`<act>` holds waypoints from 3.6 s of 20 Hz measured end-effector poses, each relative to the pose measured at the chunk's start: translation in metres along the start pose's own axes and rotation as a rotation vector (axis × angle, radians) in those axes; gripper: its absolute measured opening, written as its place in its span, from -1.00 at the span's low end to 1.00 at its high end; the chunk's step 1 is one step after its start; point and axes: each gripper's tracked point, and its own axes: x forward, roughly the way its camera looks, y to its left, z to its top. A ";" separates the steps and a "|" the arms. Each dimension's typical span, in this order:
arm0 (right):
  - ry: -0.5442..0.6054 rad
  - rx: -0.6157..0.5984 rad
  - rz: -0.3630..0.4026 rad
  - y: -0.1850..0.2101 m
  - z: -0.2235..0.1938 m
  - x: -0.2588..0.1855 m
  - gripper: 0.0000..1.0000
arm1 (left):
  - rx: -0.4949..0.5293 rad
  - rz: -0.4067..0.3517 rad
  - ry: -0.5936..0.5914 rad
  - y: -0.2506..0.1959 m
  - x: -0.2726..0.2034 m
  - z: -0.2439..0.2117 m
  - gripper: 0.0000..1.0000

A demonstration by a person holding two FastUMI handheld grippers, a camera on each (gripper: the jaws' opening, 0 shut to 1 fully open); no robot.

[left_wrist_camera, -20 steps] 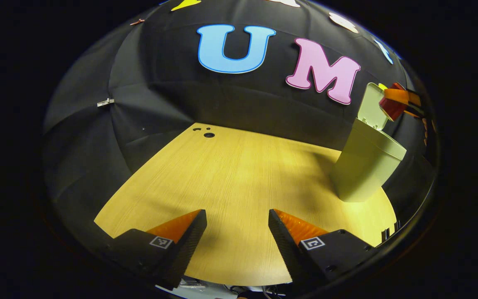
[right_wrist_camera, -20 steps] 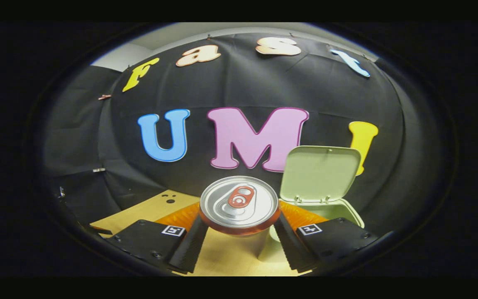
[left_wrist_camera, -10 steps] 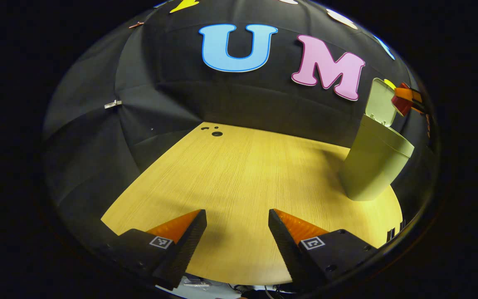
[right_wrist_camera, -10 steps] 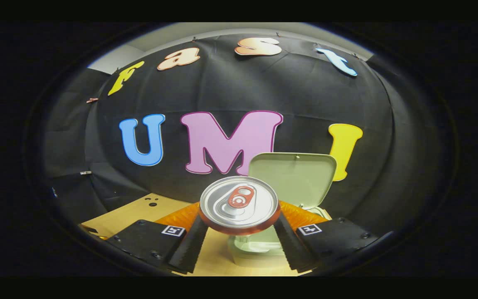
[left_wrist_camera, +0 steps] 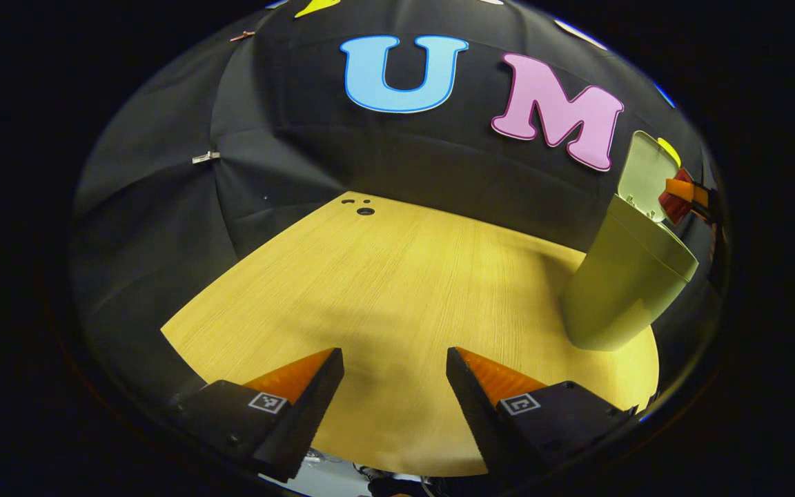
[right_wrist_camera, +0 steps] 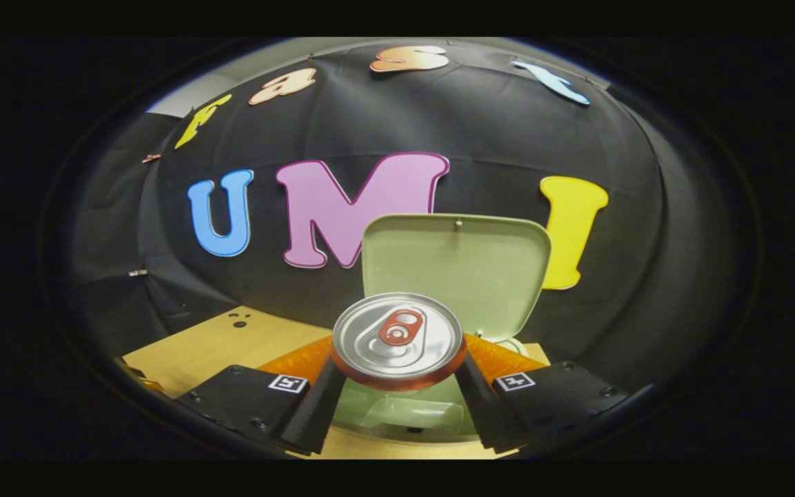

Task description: Press the lid of the desktop garbage bin to open it, pick up the crumpled paper on the desktop and throw it into the bin, then pick up the pop can on the desktop and drop it into the bin, and finally close the garbage bin lid.

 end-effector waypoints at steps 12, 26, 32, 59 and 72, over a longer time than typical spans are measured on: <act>0.046 0.020 0.087 -0.002 -0.031 0.019 0.68 | 0.040 -0.001 -0.009 -0.065 -0.025 -0.016 0.92; -0.096 -0.018 -0.110 -0.015 0.052 -0.016 0.95 | 0.182 -0.070 -0.080 -0.023 -0.042 0.000 0.92; -0.150 -0.033 -0.174 -0.024 0.117 -0.012 0.95 | 0.134 -0.045 -0.054 0.003 -0.049 -0.015 0.92; -0.127 0.039 -0.180 -0.046 0.144 0.071 0.97 | 0.046 0.079 -0.058 0.021 -0.063 -0.034 0.92; 0.024 0.018 -0.156 -0.022 0.050 -0.013 0.97 | 0.146 -0.060 -0.058 0.005 -0.065 -0.035 0.92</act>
